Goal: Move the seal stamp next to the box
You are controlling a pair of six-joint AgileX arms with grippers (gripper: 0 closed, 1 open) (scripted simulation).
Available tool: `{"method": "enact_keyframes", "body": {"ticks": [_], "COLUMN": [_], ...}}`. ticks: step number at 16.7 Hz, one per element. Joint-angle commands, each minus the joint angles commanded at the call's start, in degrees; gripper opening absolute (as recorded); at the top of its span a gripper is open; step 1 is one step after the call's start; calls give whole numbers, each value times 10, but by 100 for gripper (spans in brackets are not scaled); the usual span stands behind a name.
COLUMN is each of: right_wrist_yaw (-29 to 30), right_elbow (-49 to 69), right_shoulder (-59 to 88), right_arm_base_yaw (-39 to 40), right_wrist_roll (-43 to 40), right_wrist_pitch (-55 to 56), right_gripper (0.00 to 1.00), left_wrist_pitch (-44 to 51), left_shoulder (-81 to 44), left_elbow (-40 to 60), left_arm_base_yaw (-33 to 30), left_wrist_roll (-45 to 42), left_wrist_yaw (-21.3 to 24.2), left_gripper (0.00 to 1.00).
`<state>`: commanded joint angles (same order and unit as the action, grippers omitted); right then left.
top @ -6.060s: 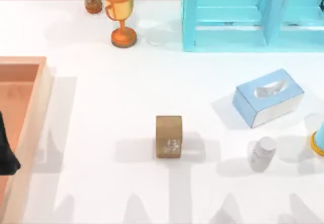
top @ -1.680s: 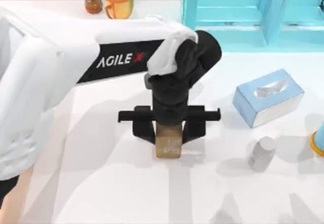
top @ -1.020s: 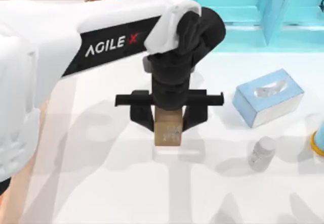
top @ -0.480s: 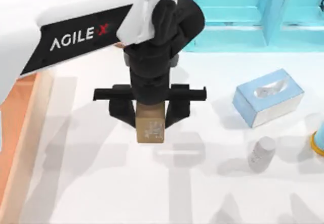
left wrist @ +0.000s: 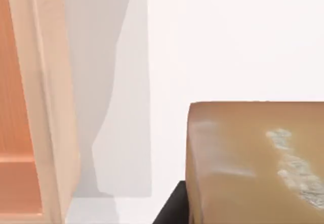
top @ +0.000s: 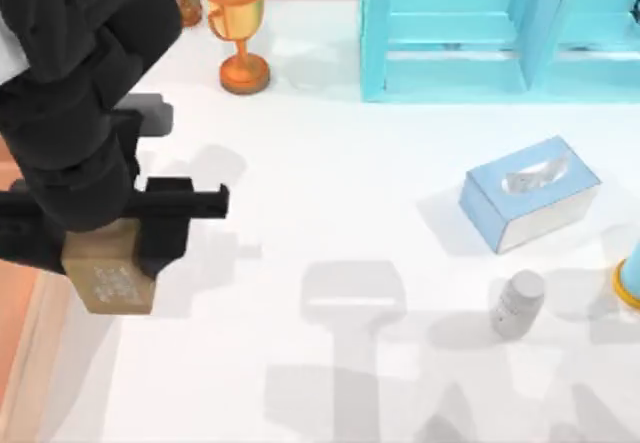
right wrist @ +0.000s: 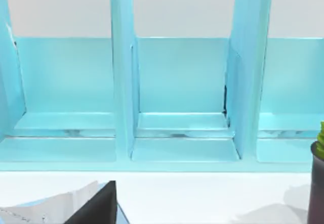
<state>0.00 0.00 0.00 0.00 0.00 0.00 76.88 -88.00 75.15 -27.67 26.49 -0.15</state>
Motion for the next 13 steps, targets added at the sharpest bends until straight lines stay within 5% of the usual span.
{"method": "enact_keyframes", "body": {"ticks": [13], "right_wrist_yaw": [0], "right_elbow": [0], "right_shoulder": [0], "right_arm_base_yaw": [0], "right_wrist_roll": [0], "right_wrist_pitch": [0], "right_gripper": [100], "left_wrist_pitch": [-16], "left_shoulder": [92], "left_elbow": [-112], "left_arm_base_yaw": [47], "left_wrist_roll": [-46], "left_wrist_yaw": [1], "left_gripper": [0]}}
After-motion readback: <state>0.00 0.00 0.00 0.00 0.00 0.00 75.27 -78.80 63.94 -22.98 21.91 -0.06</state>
